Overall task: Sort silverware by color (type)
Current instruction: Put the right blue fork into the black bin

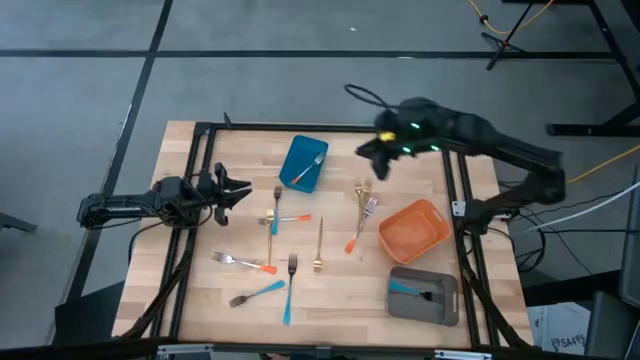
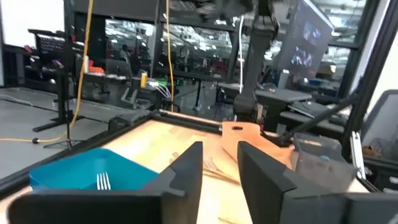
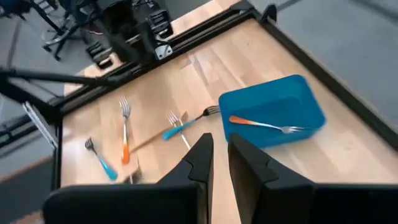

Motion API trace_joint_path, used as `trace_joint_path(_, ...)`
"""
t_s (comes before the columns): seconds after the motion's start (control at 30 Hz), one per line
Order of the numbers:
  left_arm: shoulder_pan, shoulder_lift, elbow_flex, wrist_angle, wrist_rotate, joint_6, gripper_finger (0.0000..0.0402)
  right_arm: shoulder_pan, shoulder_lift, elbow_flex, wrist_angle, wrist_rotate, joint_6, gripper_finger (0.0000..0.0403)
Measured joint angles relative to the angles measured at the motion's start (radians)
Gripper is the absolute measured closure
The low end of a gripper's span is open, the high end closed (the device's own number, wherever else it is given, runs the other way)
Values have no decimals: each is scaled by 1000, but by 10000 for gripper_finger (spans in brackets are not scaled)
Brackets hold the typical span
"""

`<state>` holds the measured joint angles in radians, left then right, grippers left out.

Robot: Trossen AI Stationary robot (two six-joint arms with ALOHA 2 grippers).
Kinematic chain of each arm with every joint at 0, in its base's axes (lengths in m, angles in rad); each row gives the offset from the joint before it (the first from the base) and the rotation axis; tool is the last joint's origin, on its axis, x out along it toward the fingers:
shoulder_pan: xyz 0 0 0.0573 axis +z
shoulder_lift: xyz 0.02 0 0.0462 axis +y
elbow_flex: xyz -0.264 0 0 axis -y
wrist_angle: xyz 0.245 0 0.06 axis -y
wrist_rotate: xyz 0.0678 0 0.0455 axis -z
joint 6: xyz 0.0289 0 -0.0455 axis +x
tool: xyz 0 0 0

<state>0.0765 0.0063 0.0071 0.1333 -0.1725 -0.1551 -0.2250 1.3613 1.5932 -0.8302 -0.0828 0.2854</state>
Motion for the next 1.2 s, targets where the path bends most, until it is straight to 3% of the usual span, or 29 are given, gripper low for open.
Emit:
trace_joint_path(0.27,-1,0,0,72,7,-19,290,255,-189,-50,-135,248,-5,361)
trace_joint_path(0.43,-2,18,0,159,9,-110,290,387,-258,-166,-127,329,-3,361)
trace_joint_path(0.6,-9,108,23,218,9,-177,290,428,-286,-294,-19,375,-5,361)
trace_joint_path(0.77,-36,283,128,222,2,-179,290,428,-282,-386,59,372,-8,361)
trace_joint_path(0.97,-85,577,292,197,2,-255,290,428,-279,-442,75,343,-1,361)
trace_joint_path(1.2,-193,916,549,-50,10,-498,290,428,-279,-449,75,322,5,361)
